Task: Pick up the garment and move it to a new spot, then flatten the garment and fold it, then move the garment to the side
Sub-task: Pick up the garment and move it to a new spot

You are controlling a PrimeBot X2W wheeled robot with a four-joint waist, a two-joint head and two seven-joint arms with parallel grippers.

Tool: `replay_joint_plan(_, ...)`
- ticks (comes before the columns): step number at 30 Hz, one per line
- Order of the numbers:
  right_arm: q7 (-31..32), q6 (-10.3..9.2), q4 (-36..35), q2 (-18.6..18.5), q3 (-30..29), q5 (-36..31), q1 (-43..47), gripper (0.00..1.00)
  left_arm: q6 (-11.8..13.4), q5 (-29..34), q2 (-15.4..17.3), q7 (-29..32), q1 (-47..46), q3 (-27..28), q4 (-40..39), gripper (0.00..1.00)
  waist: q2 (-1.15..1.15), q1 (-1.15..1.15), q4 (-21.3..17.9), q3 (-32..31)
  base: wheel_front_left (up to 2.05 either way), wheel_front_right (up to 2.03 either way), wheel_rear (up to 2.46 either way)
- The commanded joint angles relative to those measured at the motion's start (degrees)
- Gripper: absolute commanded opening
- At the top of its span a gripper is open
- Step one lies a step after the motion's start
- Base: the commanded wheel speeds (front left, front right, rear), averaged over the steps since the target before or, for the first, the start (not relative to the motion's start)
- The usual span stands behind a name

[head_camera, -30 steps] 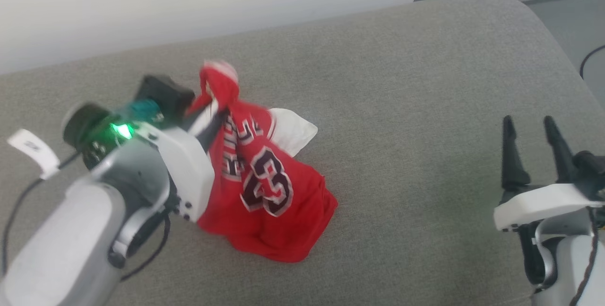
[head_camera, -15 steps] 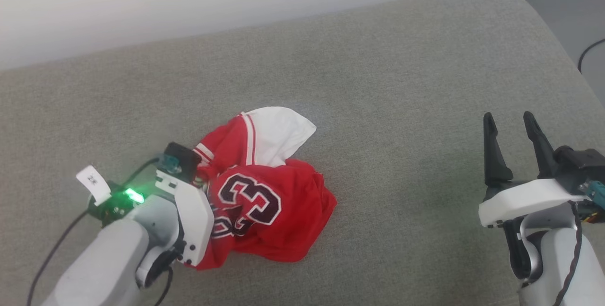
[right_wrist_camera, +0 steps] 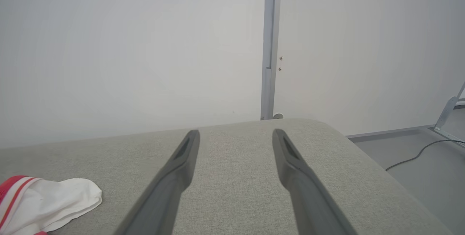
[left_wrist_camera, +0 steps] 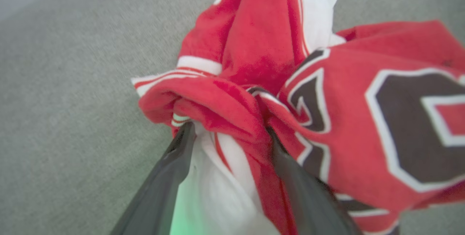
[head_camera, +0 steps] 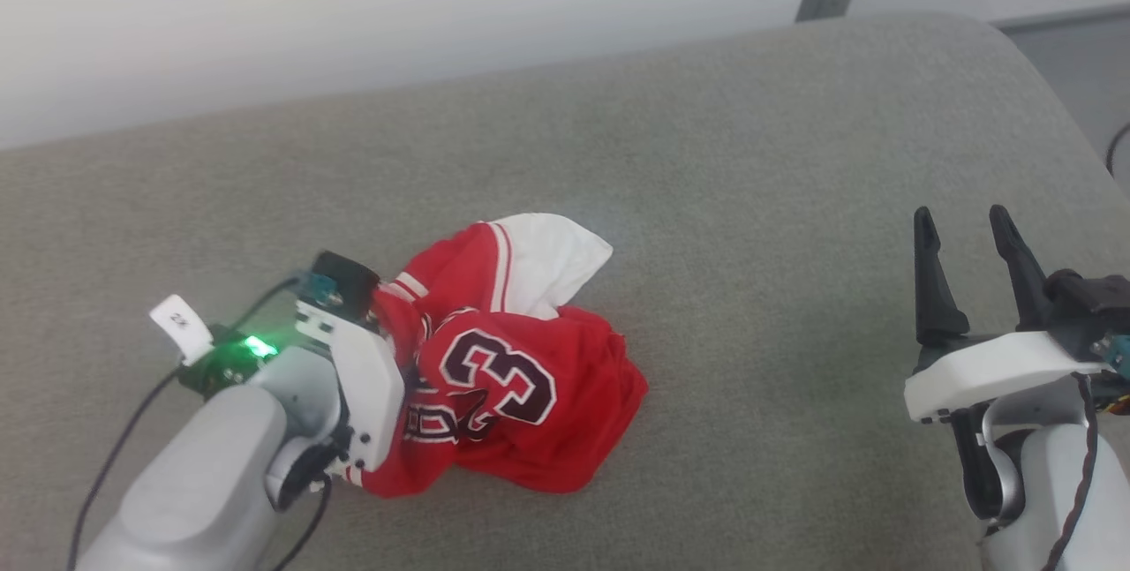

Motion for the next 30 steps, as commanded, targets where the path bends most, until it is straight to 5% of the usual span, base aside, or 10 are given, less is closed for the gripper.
replay_joint_plan(1,0.2,0.01,-0.2,-0.2,0.0,-0.1,0.4,1.0,0.0,-0.2,0.3,-0.7,-0.5,0.6,-0.3,1.0,0.0,0.0,0.8,-1.0,0.0,0.0,0.0)
replay_joint_plan(11,1.0,0.01,-1.5,-0.9,-0.2,0.1,2.9,1.0,2.4,-1.6,4.5,-10.0,3.3,6.3,-7.9,1.0,0.0,0.0,5.0,-5.4,0.0,0.0,0.0)
replay_joint_plan(21,1.2,0.01,-2.9,-1.2,-0.7,0.5,5.9,1.0,7.8,-3.7,9.7,-24.6,15.0,16.1,-15.2,1.0,0.0,0.0,9.5,-8.6,0.0,0.0,0.0)
replay_joint_plan(30,1.6,0.02,-3.7,-1.0,-1.5,0.4,7.5,1.0,11.5,-7.0,10.6,-31.2,25.4,22.2,-19.8,1.0,0.0,0.0,11.9,-9.3,0.0,0.0,0.0)
